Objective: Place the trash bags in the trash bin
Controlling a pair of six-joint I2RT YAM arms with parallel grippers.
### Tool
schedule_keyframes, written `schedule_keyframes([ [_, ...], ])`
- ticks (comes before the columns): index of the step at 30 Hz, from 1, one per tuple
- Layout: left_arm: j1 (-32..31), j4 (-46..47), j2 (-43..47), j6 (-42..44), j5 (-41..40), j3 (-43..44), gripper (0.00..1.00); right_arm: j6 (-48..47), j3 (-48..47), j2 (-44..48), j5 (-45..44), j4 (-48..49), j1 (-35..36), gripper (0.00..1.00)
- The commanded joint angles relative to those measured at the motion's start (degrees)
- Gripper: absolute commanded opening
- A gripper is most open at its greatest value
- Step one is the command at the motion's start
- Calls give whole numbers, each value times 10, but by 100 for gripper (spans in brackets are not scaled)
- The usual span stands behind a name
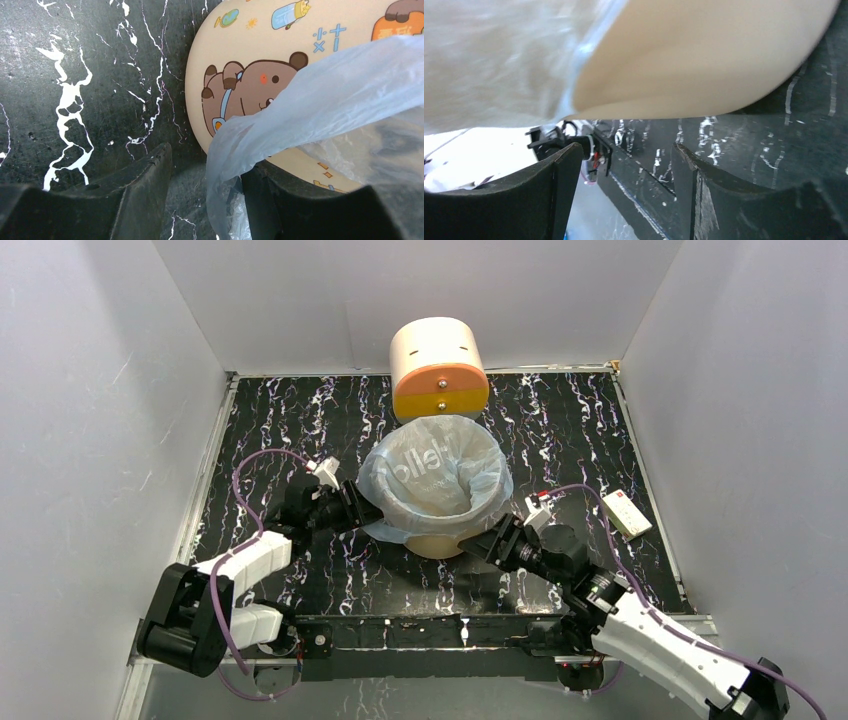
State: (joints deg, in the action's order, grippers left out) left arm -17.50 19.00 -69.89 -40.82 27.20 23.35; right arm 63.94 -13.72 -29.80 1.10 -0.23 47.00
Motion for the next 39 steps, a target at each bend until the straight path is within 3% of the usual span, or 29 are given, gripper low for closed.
schedule_keyframes([
  [1,-3,-15,20,26,-3,22,49,-27,-24,43,56,37,3,73],
  [4,-3,-12,14,28,-1,25,50,-32,-42,35,8,33,37,76],
  [7,-3,-9,9,26,-1,27,51,-64,-53,16,-136,74,134,78],
  [15,-3,-10,13,17,-1,34,55,-223,-73,-101,-481,305,396,86],
  [22,-3,-12,19,15,-8,35,56,-208,-86,-175,-630,365,419,89],
  [25,-3,-9,15,12,-4,35,56,-101,-138,-205,-676,230,417,90],
  [28,-3,-8,11,12,-2,36,56,-36,-157,-222,-698,163,416,89],
  [30,-3,-8,11,11,0,36,56,81,-181,-235,-720,46,413,86],
  [32,-3,-9,12,11,0,34,56,141,-211,-252,-733,-58,407,85],
  [37,-3,-8,10,12,1,36,56,306,-260,-311,-723,-245,399,81],
  [39,-3,-9,10,13,0,36,56,317,-270,-335,-697,-275,388,79],
])
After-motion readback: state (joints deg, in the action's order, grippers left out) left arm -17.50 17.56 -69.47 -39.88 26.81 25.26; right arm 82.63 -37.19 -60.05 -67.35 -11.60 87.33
